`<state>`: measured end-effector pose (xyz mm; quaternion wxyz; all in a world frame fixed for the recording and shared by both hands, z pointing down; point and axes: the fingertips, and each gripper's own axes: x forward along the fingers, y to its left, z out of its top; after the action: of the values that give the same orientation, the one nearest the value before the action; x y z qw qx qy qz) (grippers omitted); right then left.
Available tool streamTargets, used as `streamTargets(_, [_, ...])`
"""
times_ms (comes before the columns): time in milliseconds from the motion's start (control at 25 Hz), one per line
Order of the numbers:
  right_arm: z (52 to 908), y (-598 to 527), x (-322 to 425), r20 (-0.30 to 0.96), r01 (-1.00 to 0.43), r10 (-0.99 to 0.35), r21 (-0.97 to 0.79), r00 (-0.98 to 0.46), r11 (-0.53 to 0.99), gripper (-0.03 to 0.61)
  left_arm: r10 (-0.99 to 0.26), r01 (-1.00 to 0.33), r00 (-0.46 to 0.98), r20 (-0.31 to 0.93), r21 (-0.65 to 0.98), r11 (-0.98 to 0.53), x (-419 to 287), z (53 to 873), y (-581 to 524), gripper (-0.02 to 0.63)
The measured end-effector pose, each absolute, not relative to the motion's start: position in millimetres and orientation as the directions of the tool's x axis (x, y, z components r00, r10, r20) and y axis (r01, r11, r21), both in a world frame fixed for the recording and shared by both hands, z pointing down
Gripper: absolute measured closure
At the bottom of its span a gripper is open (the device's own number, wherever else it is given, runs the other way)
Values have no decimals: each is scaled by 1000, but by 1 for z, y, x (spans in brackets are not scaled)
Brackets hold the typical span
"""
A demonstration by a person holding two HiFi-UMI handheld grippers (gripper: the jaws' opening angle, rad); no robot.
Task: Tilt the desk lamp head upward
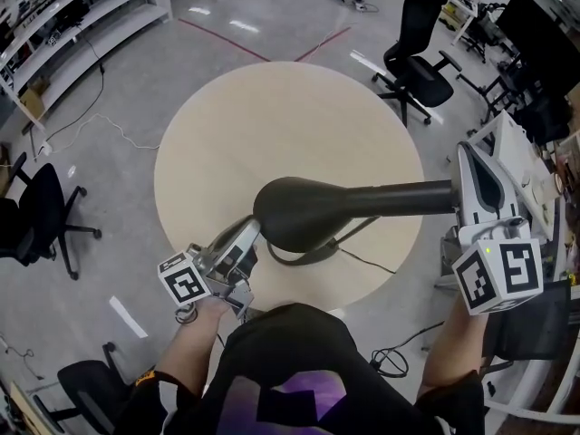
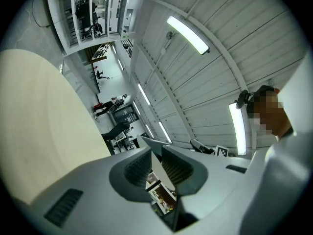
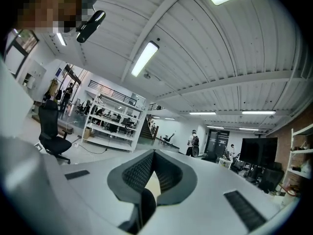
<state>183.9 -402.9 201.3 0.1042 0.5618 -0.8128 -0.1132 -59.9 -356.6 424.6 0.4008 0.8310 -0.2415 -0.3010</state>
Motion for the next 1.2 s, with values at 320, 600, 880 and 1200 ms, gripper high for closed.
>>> streamTargets(320, [217, -396, 193, 54, -910, -942, 246, -330, 333, 565, -653, -266, 682, -328, 721, -640, -89, 378, -363, 500])
streamTargets(600, [235, -393, 216, 74, -940, -956, 178, -283, 292, 565, -646, -316, 671, -364, 647, -694, -95, 331, -367, 500])
streamTargets(880, [254, -384, 218, 86, -943, -950, 123, -301, 310, 565, -612, -357, 698, -371, 560, -747, -91, 287, -367, 502])
streamTargets(1200, [264, -384, 214, 117, -944, -943, 71, -312, 322, 565, -578, -363, 718, -388, 500, -786, -90, 253, -369, 502])
